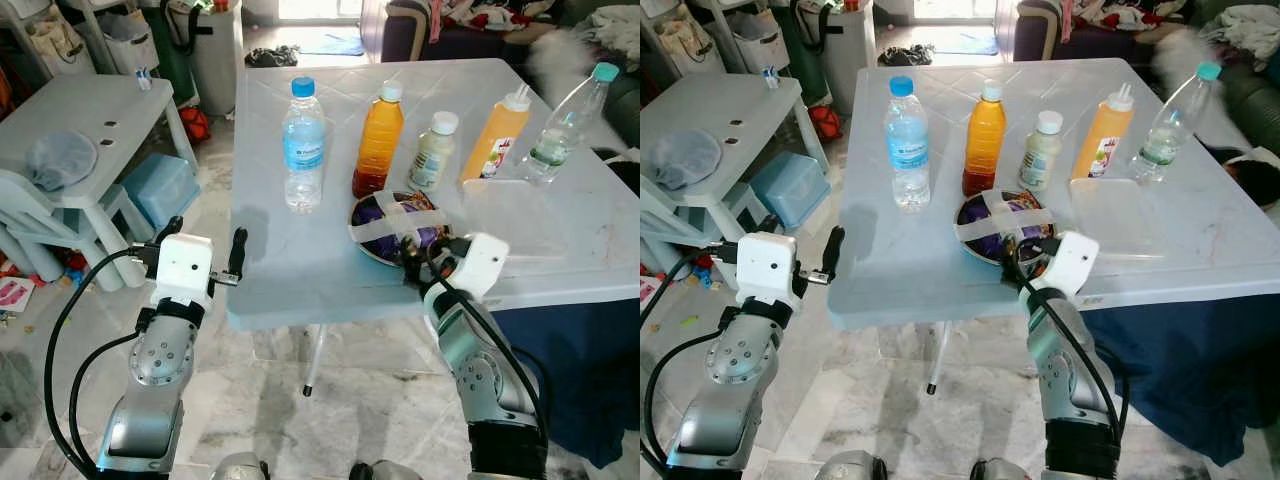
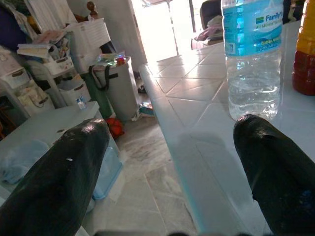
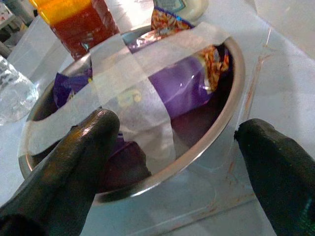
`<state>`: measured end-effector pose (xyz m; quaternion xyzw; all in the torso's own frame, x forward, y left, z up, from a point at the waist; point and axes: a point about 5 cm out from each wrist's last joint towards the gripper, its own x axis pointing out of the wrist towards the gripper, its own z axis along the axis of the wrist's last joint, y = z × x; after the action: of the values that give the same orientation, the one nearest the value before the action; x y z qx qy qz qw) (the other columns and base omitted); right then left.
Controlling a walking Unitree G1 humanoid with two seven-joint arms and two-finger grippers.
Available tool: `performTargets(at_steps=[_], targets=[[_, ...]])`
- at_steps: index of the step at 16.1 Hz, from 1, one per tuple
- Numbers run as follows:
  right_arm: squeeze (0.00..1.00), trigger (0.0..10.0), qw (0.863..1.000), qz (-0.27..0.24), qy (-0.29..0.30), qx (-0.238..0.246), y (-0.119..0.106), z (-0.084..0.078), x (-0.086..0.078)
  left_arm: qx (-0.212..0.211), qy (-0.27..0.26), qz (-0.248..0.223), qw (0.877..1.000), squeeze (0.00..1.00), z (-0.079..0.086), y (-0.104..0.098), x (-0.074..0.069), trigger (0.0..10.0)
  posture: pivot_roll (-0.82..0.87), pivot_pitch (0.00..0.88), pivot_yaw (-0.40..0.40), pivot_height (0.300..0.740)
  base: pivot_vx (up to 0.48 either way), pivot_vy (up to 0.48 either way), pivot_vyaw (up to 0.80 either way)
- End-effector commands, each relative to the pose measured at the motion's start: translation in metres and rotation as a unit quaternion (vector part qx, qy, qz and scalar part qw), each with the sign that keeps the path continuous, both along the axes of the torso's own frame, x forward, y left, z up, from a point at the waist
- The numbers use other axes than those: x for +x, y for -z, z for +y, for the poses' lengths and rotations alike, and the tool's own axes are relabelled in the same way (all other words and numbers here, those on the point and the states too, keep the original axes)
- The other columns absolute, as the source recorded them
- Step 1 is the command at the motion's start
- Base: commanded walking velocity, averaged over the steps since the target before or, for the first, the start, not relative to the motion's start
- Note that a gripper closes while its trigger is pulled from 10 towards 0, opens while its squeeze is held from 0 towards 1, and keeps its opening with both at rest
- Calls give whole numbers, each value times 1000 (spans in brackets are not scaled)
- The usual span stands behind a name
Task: Restocking fridge
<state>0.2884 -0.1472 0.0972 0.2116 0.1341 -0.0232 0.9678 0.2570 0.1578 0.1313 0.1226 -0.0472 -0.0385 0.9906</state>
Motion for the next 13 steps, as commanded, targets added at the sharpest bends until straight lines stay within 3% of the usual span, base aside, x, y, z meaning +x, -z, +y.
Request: performTargets(at_steps=[1, 4, 5, 6, 10, 11, 13], targets=[[0, 10000, 1000, 3, -2, 19, -2, 7, 0, 1, 5, 3, 1000, 0, -1, 2, 0, 10000, 134, 44, -17, 740, 0, 0, 0], [0, 10000, 999, 31, -8, 28, 7, 8, -5, 1, 7, 2, 1000, 0, -2, 1, 0, 10000, 132, 46, -17, 740, 0, 0, 0], [0, 10000, 998, 42, -5, 50, 8, 7, -6, 1, 8, 3, 1000, 0, -2, 1, 0, 10000, 132, 47, -16, 740, 0, 0, 0], [0, 0, 996, 53, -5, 75, 9, 6, -4, 1, 9, 3, 1000, 0, -3, 1, 0, 10000, 133, 48, -16, 740, 0, 0, 0], [0, 0, 993, 63, -9, 97, 1, 1, 3, 0, 11, 4, 1000, 0, -4, 2, -1, 10000, 128, 56, -14, 740, 0, 0, 0], [0, 0, 989, 76, 2, 129, -2, -2, 7, -1, 15, 5, 1000, 0, -6, 3, -2, 10000, 129, 59, -12, 740, 0, 0, 0], [0, 0, 986, 85, 10, 143, -3, -3, 9, -1, 15, 5, 1000, 0, -6, 2, -2, 10000, 129, 60, -11, 740, 0, 0, 0]])
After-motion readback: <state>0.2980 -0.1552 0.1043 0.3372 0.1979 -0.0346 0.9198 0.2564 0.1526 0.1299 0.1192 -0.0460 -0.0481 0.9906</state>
